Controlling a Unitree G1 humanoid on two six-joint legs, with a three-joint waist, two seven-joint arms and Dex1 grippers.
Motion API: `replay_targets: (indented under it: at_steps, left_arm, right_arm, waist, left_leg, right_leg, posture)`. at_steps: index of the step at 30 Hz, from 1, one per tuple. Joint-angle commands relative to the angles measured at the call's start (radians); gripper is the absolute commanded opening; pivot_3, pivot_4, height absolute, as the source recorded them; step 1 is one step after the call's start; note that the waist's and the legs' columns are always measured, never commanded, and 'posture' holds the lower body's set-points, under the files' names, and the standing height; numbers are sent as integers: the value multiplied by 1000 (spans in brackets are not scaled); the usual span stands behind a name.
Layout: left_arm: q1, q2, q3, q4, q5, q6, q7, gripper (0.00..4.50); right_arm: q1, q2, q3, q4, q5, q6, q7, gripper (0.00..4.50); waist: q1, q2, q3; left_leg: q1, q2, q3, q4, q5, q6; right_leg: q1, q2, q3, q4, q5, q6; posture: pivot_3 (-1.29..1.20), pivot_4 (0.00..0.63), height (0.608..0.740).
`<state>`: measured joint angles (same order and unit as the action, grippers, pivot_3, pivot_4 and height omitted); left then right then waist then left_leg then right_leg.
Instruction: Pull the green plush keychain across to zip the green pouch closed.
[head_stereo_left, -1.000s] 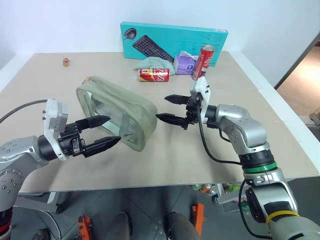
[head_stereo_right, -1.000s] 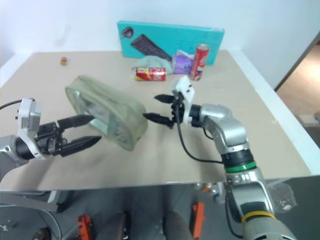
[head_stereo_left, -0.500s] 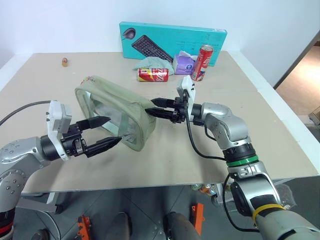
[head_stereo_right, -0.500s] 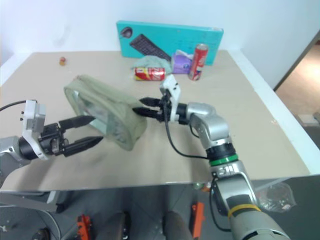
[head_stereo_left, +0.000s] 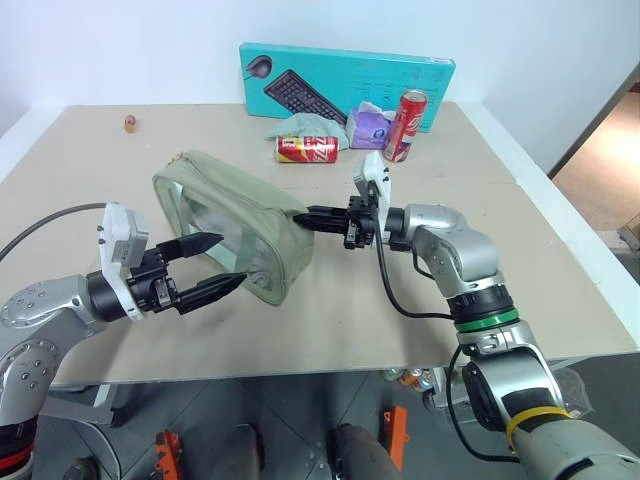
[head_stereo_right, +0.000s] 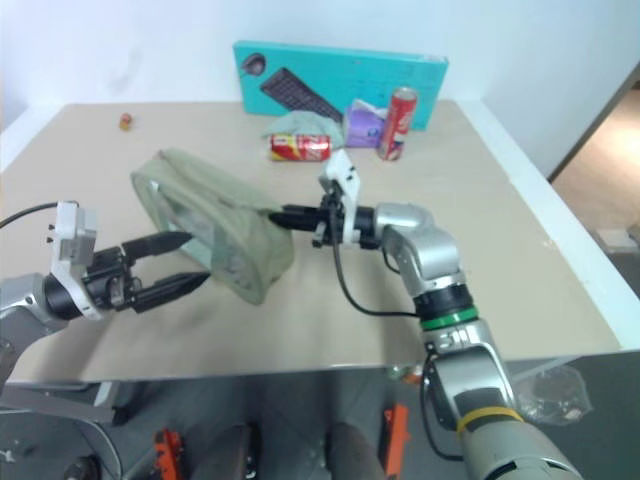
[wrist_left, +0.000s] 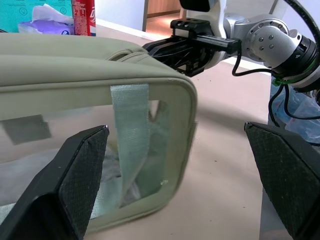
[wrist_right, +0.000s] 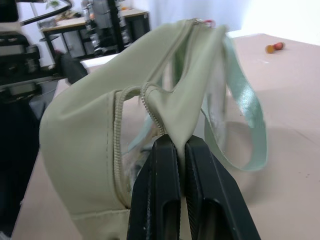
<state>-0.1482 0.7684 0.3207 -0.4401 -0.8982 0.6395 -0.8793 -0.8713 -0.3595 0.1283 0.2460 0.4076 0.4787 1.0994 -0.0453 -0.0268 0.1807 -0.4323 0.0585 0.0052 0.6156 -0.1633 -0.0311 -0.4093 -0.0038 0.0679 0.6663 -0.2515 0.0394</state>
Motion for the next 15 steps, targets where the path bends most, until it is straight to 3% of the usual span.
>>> replay_targets:
  at_steps: [1, 7, 11, 15]
  left_arm:
    - [-12, 3, 11, -1, 5, -18, -2, 4500]
    - [-23, -4, -2, 8, 13, -23, -2, 4500]
    - [-29, -11, -11, 10, 19, -25, -4, 4500]
    - [-31, -10, -12, 13, 20, -25, -7, 4500]
  right_arm:
    - [-51, -77, -38, -44, 27, -8, 90, 40]
    - [-113, -189, -40, 88, -17, -106, 209, 40]
    - [-195, -267, -16, 374, -154, -366, 267, 40]
    - [-264, -286, -15, 575, -225, -505, 286, 40]
  waist:
    - [1, 0, 0]
    - [0, 0, 0]
    - [-1, 0, 0]
    - [-1, 0, 1]
  left_leg:
    - [0, 0, 0, 0, 0, 0]
    - [0, 0, 0, 0, 0, 0]
    - [0, 0, 0, 0, 0, 0]
    - [0, 0, 1, 0, 0, 0]
  right_leg:
    - [0, 0, 0, 0, 0, 0]
    - [0, 0, 0, 0, 0, 0]
    - [-1, 1, 0, 0, 0, -1]
    - [0, 0, 1, 0, -1, 0]
  posture:
    - [0, 150, 740]
    - [0, 150, 740]
    - [0, 150, 740]
    - [0, 150, 740]
